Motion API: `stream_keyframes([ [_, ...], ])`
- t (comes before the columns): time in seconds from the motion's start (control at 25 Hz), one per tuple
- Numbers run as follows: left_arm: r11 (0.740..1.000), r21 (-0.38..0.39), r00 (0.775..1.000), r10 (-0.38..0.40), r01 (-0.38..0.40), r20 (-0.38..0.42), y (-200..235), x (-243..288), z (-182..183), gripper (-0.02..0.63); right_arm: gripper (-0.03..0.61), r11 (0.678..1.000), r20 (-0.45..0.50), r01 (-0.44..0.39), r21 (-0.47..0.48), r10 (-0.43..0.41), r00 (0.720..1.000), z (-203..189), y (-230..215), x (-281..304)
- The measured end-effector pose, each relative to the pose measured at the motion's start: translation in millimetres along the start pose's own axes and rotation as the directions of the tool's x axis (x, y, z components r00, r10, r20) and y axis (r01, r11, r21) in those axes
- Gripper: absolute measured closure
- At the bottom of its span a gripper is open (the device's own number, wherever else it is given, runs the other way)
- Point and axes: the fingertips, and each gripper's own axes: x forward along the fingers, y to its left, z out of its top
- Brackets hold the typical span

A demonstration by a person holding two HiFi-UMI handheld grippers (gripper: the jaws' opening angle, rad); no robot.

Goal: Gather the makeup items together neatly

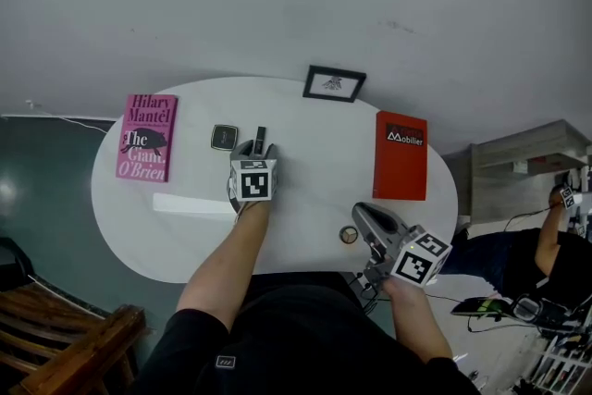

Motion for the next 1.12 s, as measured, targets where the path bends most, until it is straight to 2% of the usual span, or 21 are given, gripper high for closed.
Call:
stream_keyframes([
  [0.24,0.997,0.033,0.996,-0.065,0.063,0.067,-4.4,-35.4,4.7,0.415,0.541,0.999,0.066,0.038,-0.036,-0.036,0.997,5.9,17.4,-13.2],
  [0.36,0.992,0.057,0.986,-0.118,0.112,0.117,-10.1,-57.6,12.1,0.438,0.54,0.995,0.11,0.057,-0.079,-0.048,0.993,16.4,27.6,-19.7],
  [0.68,0.957,0.176,0.928,-0.27,0.23,0.258,-42.9,-142.2,37.9,0.517,0.54,0.979,0.181,0.079,-0.186,-0.045,0.982,43.0,51.4,-38.4],
  [1.0,0.921,0.252,0.881,-0.366,0.297,0.301,-97.7,-201.5,39.1,0.557,0.54,0.933,0.198,0.045,-0.358,0.028,0.98,46.5,66.3,-72.2],
  [1.12,0.916,0.251,0.873,-0.382,0.314,0.303,-129.6,-216.1,27.4,0.568,0.54,0.906,0.187,0.034,-0.422,0.05,0.981,38.6,61.8,-97.5],
])
